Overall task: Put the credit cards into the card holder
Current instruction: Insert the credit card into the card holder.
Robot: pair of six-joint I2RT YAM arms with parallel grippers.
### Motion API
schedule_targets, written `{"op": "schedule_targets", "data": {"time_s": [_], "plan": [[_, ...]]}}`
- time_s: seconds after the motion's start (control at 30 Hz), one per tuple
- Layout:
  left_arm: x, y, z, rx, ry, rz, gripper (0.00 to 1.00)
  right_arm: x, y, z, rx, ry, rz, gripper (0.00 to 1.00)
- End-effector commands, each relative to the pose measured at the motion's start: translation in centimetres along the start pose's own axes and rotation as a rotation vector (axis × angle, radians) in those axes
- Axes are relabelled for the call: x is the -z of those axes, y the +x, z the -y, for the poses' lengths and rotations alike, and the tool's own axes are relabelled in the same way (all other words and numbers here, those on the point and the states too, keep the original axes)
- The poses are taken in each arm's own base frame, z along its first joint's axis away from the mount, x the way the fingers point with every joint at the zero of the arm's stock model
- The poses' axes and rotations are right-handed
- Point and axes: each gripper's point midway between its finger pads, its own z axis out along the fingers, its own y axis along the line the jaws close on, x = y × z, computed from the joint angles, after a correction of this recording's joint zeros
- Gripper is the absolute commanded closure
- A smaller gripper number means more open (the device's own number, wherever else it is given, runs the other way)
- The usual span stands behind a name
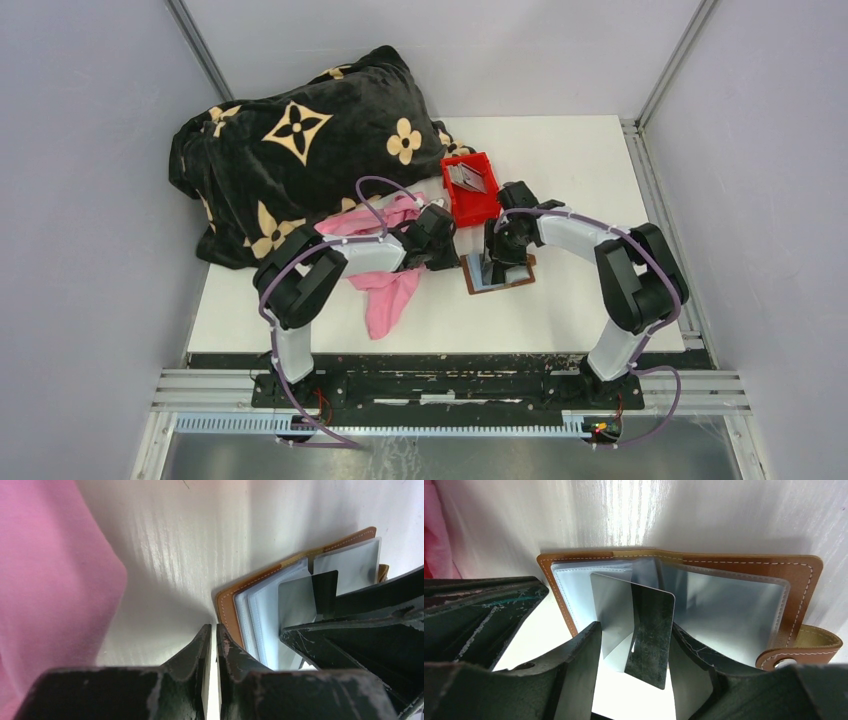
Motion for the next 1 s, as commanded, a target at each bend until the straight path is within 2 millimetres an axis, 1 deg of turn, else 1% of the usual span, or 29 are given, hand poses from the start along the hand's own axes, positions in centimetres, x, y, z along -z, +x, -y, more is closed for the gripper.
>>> {"op": "schedule_targets", "data": {"time_s": [0.0, 0.13, 0.3, 0.5, 0.63, 0.83, 0.97], "plan": [[-0.1, 7.2, -6.2, -0.114, -0.192, -0.218, 0.85, -0.1, -0.5, 0.2, 0.039, 0.049, 0.007, 0.44], [0.1, 8.2, -5.8, -0.142, -0.192, -0.239, 0.86, -0.3, -0.2, 0.2, 0.055, 0.063, -0.003, 0.43], [-0.1, 9.1, -5.8, -0.16, -0.203, -0.26, 0.87, -0.5, 0.2, 0.2, 0.086, 0.091, -0.019, 0.4], [-0.3, 9.0, -6.0, -0.158, -0.224, -0.256, 0.88, 0.2, -0.2, 0.8, 0.123, 0.135, -0.008, 0.34], [-0.4, 9.3, -6.1, -0.15, -0.229, -0.261, 0.88, 0.7, -0.6, 0.7, 0.137, 0.141, 0.005, 0.33], [-0.6, 9.2, -5.7, -0.145, -0.22, -0.259, 0.9, 0.4, -0.3, 0.5, 0.15, 0.139, -0.014, 0.34], [-0.8, 9.1, -5.5, -0.147, -0.215, -0.258, 0.91, 0.2, 0.0, 0.0, 0.172, 0.137, -0.024, 0.32]]}}
